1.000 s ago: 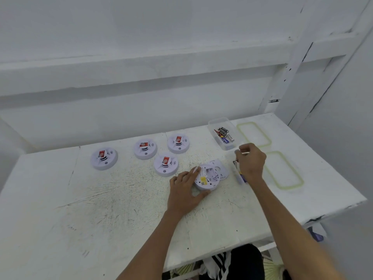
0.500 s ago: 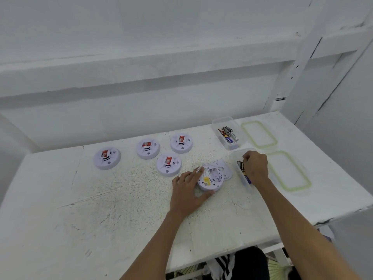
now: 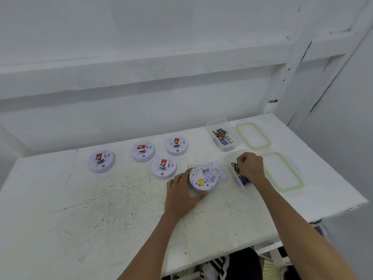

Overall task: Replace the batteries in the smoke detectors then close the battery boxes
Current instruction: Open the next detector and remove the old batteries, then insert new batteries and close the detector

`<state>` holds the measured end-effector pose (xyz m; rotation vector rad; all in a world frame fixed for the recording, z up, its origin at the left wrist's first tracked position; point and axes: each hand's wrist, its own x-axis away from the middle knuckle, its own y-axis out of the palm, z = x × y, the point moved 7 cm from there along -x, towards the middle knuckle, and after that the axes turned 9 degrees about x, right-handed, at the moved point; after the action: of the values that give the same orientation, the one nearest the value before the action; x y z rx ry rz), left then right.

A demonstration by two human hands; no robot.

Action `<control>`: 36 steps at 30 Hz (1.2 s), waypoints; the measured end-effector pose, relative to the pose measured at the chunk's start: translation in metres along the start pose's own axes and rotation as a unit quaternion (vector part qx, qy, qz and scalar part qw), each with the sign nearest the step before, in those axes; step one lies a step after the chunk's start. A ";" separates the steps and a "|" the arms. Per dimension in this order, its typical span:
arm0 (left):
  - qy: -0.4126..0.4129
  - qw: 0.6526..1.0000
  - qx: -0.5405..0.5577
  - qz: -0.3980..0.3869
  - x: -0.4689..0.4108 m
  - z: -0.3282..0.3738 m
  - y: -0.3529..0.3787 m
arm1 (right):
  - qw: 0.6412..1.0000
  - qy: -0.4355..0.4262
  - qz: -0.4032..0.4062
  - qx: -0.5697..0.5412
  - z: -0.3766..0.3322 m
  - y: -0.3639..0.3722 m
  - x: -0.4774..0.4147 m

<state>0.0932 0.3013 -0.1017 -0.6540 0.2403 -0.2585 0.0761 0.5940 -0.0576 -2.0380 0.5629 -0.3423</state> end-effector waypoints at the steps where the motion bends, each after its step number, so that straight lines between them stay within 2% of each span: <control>1: -0.001 1.000 -0.001 0.001 0.000 0.000 0.001 | 1.000 -0.004 -0.004 0.005 -0.001 0.001 0.000; 9: 0.003 1.000 0.006 0.020 -0.003 0.000 -0.002 | 0.996 0.002 0.081 -0.022 -0.011 -0.026 -0.014; 13: 0.009 0.999 0.014 0.035 -0.002 0.005 -0.004 | 0.994 -0.034 0.099 -0.040 -0.029 -0.039 -0.034; 16: 0.008 0.999 0.020 0.040 -0.005 0.002 -0.004 | 0.993 -0.106 0.053 -0.012 -0.055 -0.027 -0.053; 20: 0.014 0.999 0.006 0.044 -0.005 0.001 -0.003 | 0.978 -0.184 -0.017 0.093 -0.082 0.008 -0.082; 23: 0.013 0.999 -0.001 0.045 -0.007 -0.002 -0.002 | 0.949 -0.223 -0.087 0.205 -0.096 0.034 -0.098; 28: 0.036 0.998 -0.042 0.026 -0.007 0.003 0.003 | 0.893 -0.253 -0.200 0.314 -0.101 0.048 -0.113; 30: 0.050 0.997 -0.057 0.021 -0.007 0.004 0.004 | 0.882 -0.265 -0.214 0.327 -0.103 0.046 -0.117; 36: 0.050 0.997 -0.054 0.032 -0.006 0.003 0.003 | 0.875 -0.300 -0.188 0.331 -0.108 0.042 -0.114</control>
<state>0.0891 0.3069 -0.1003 -0.7393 0.3724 -0.2186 -0.0806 0.5555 -0.0416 -1.4432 -0.3191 -0.0859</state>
